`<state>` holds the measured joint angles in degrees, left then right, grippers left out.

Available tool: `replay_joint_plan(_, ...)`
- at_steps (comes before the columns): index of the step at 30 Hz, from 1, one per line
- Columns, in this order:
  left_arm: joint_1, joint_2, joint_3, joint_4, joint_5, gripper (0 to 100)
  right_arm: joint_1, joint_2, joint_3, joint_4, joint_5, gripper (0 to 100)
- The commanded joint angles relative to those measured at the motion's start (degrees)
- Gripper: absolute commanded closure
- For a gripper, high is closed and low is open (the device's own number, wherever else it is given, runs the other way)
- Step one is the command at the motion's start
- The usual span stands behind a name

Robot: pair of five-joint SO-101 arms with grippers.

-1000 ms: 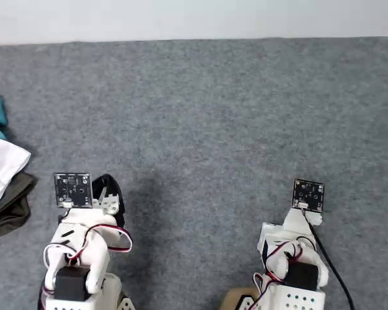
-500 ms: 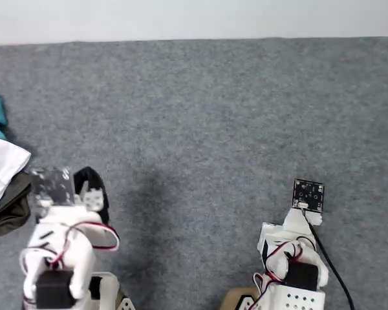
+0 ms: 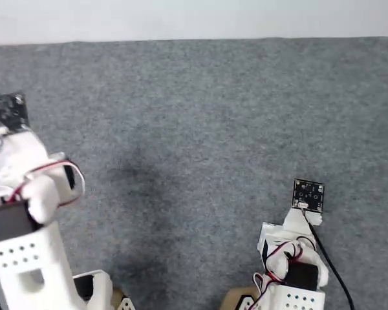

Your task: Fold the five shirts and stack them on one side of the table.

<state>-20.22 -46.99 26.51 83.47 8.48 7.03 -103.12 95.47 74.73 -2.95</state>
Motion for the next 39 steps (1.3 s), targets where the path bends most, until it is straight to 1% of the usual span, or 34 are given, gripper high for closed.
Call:
replay_joint_plan(1,-2.46,3.25,-6.29,0.26,-2.02,100,0.40,-0.84,0.97,0.04,0.35,98.7)
replay_joint_plan(4,-4.84,5.19,-6.90,-0.18,-9.23,100,0.40,-0.84,0.97,0.04,0.35,98.7)
replay_joint_plan(6,-6.51,7.30,-6.81,-1.49,-12.48,100,0.40,-0.84,0.97,0.04,0.35,98.7)
replay_joint_plan(16,-15.38,24.88,-7.87,-8.00,-13.63,100,0.40,-0.84,0.97,0.04,0.35,98.7)
replay_joint_plan(25,-20.75,40.26,-21.93,-7.82,-24.70,99,0.40,-0.84,0.97,0.04,0.35,98.7)
replay_joint_plan(27,-21.63,42.73,-24.92,-6.77,-28.04,95,0.40,-0.84,0.97,0.04,0.35,98.7)
replay_joint_plan(29,-22.51,45.10,-28.09,-5.10,-30.15,88,0.40,-0.84,0.97,0.04,0.35,98.7)
replay_joint_plan(33,-24.00,50.11,-32.22,-5.10,-30.86,78,0.40,-0.84,0.97,0.04,0.35,98.7)
replay_joint_plan(35,-24.00,53.36,-33.89,-5.01,-32.79,76,0.40,-0.84,0.97,0.04,0.35,98.7)
replay_joint_plan(39,-24.09,60.57,-38.20,-5.10,-37.27,75,0.40,-0.84,0.97,0.04,0.35,98.7)
